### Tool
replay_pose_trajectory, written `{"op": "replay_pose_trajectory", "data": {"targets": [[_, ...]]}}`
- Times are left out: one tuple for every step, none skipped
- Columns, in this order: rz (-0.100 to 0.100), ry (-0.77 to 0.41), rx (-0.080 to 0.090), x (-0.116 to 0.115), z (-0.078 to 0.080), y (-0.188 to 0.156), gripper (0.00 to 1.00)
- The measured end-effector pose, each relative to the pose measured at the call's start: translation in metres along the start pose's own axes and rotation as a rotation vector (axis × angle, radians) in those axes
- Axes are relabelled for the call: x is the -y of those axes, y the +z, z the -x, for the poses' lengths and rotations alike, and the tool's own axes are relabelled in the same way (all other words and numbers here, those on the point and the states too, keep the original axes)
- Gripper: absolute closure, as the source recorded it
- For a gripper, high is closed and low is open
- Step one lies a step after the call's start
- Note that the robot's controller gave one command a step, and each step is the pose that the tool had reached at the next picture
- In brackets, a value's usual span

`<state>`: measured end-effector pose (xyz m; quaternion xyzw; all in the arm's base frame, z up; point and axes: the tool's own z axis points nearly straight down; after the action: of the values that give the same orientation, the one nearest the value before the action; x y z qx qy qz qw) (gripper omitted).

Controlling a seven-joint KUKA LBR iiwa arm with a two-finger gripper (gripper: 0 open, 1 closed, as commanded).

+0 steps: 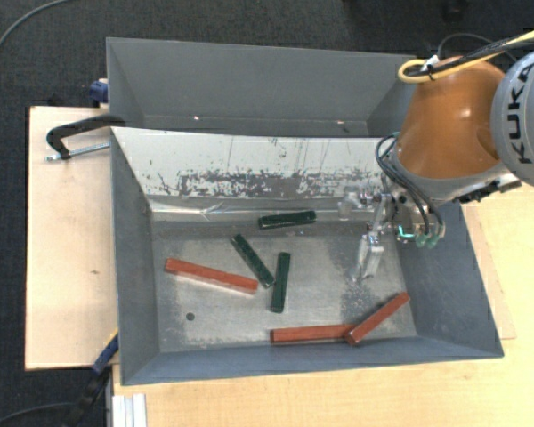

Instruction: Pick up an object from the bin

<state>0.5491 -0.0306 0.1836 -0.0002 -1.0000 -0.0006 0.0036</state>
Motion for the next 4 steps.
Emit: {"op": "replay_pose_trajectory", "data": {"targets": [[0.003,0.002,-0.001,-0.080,-0.009,0.081,0.00],[0.003,0.256,0.004,-0.150,-0.008,0.114,0.00],[0.002,0.258,0.007,-0.147,-0.007,0.113,1.00],[-0.001,-0.248,0.018,-0.131,0.029,0.064,1.00]]}}
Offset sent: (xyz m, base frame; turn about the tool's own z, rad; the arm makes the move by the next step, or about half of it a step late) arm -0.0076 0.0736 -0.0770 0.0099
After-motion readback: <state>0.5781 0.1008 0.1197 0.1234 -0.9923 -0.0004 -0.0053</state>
